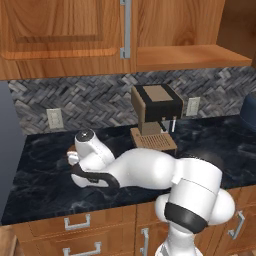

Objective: Open the cabinet, retrieve the rolling pin, and place it next to the meat on the cutting board to prepare for tenderizing.

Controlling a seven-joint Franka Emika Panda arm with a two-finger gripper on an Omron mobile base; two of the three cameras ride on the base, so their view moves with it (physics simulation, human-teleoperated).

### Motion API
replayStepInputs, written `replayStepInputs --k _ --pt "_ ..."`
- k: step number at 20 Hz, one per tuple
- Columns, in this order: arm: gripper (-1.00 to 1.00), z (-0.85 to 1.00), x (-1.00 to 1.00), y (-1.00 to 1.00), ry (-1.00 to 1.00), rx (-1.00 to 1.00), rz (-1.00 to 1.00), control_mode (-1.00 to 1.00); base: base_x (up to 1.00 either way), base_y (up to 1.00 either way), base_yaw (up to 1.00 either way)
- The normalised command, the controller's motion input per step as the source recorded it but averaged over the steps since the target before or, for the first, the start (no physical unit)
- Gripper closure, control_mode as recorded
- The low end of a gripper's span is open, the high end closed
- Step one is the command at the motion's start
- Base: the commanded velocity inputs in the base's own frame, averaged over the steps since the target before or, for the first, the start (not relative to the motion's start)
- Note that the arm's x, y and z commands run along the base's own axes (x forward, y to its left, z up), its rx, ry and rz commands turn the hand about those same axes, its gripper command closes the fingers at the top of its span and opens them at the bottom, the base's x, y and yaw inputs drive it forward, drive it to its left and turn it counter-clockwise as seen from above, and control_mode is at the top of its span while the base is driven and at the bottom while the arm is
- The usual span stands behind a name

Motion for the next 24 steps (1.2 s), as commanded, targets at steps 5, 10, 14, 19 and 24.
replayStepInputs --k 5,10,14,19,24 --pt "1.00 -0.29 0.11 -0.03 0.04 0.00 0.00 -1.00 0.00 0.00 0.00" --pt "1.00 -0.33 0.08 -0.09 0.03 0.00 0.00 -1.00 0.00 0.00 0.00" --pt "-1.00 -0.30 0.05 -0.04 0.03 0.00 0.00 -1.00 0.00 0.00 0.00" --pt "-1.00 -0.02 0.00 -0.08 -0.01 0.00 0.00 -1.00 0.00 0.00 0.00" --pt "-1.00 0.02 -0.03 -0.08 -0.09 0.00 0.00 -1.00 0.00 0.00 0.00"
